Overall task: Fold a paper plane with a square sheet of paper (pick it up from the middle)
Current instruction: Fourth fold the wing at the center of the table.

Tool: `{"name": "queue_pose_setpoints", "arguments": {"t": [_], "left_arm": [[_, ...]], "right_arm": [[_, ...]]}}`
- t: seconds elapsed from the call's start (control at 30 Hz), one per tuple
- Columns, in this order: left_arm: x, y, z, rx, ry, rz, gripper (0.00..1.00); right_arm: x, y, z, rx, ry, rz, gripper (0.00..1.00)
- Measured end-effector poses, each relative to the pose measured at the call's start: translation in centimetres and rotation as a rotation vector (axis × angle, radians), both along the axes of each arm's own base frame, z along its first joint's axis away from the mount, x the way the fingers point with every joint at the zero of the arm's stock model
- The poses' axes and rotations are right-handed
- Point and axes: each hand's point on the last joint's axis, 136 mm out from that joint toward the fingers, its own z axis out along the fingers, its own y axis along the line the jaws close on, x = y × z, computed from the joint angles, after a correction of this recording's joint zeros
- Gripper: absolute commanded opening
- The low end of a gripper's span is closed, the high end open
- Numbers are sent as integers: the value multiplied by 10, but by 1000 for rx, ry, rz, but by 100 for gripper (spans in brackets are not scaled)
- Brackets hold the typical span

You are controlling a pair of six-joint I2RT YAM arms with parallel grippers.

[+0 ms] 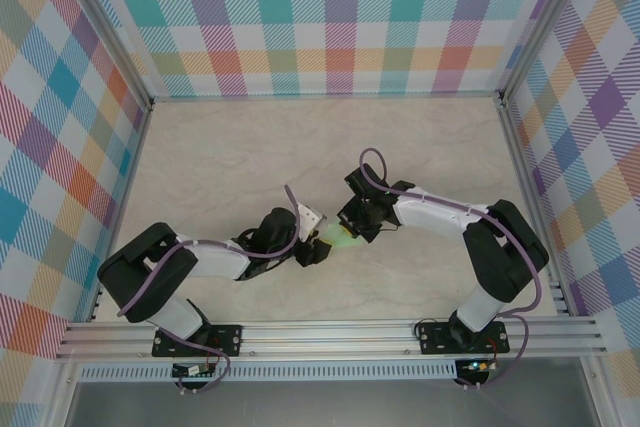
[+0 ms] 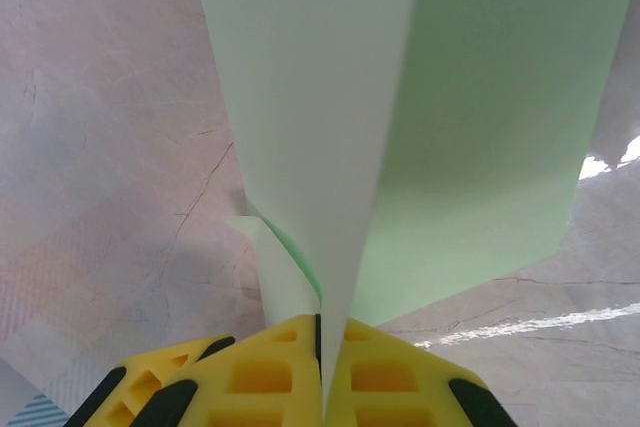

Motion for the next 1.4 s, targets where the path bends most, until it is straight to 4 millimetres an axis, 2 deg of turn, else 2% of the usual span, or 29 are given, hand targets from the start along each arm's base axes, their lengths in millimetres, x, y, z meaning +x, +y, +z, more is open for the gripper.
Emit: {"name": "queue_pose_setpoints", "arguments": {"t": [0.3,0.67,0.8,0.97,1.07,1.27,1.4], "left_arm": [[1,-6,-12,45,-78,-77,39],[4,-16,-7,35,-141,-113,23],[3,-18,-6,29,-137,-121,20],[0,-19,-9,17,-106,-121,15],[-2,-19,-13,10,-77,-115,13],[-6,-21,-13,-34,-2,-87,10],[-4,-27,-9,-72,67,-54,8]], "right_arm": [[1,4,1,26,27,6,6],[-2,7,-2,46,55,25,8],[0,5,-1,49,53,25,17],[3,4,0,53,38,43,40],[4,2,6,68,-6,69,50],[2,-11,29,106,-149,139,55],[-3,-23,36,115,-238,186,55]]}}
